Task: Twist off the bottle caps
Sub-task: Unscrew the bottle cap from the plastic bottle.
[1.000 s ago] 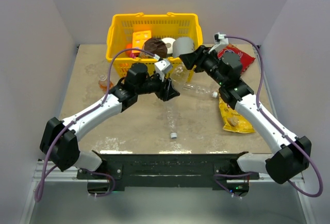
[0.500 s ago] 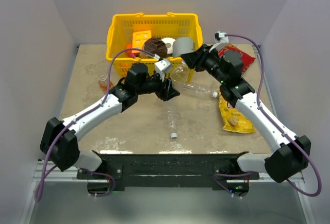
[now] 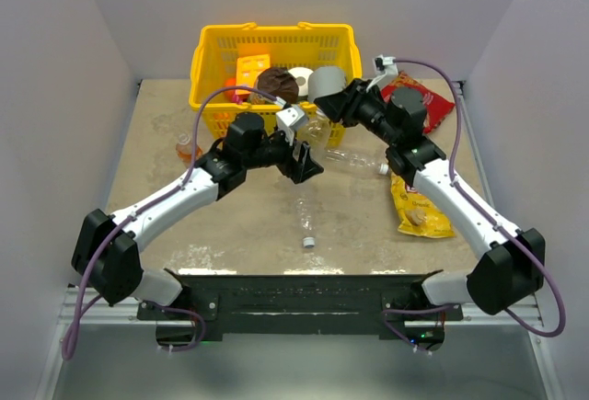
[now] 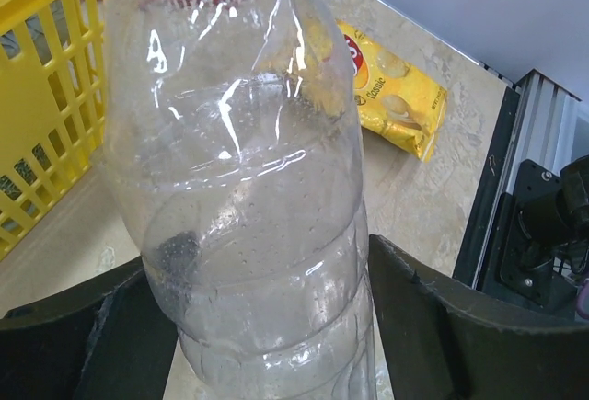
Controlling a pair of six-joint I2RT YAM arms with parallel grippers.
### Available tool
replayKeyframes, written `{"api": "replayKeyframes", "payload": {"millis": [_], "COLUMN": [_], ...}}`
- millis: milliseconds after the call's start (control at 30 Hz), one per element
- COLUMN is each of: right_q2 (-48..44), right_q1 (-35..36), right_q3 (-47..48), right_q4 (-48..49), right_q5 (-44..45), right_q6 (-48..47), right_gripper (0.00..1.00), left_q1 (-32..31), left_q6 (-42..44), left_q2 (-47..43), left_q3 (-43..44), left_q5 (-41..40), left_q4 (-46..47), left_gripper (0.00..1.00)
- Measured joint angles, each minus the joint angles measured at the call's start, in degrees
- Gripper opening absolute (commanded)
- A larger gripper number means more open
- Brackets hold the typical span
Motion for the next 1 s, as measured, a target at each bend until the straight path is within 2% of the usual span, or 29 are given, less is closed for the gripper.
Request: {"api": "replayKeyframes", "payload": {"millis": [100,233,433,700,1000], "right_q2": [0.72,1.07,1.09,2.01,3.89], "right_q1": [0.00,0.00,-0.33,-1.27,-2.97], "right_q3": [0.00,0.00,0.00,0.00,0.00], "right_q4": [1.01,1.27,2.45,5.88,13.90], "right_q5": [-0.96,-1.42,-3.21,-8.48,-18.29], "right_q6": [0.74,0.76,0.31,0.20,2.43], "right_gripper": [0.00,0.00,0.00,0.00,0.00], "left_q1": [0.00,0.04,0.35,1.44,5.20], "left_q6": [0.00,0.00,0.09,0.15,-0.81], "left_q2": [0.28,0.74,0.81,0.81,0.76], "left_q3": [0.00,0.00,0.00,0.00,-0.04], "left_q5": [-0.07,-1.18,-1.44,1.62,13.07], "left_q4": [0.02,-0.04,0.11,1.27,3.56], "left_gripper": [0.70,0.54,0.42,0.37,0.33]}}
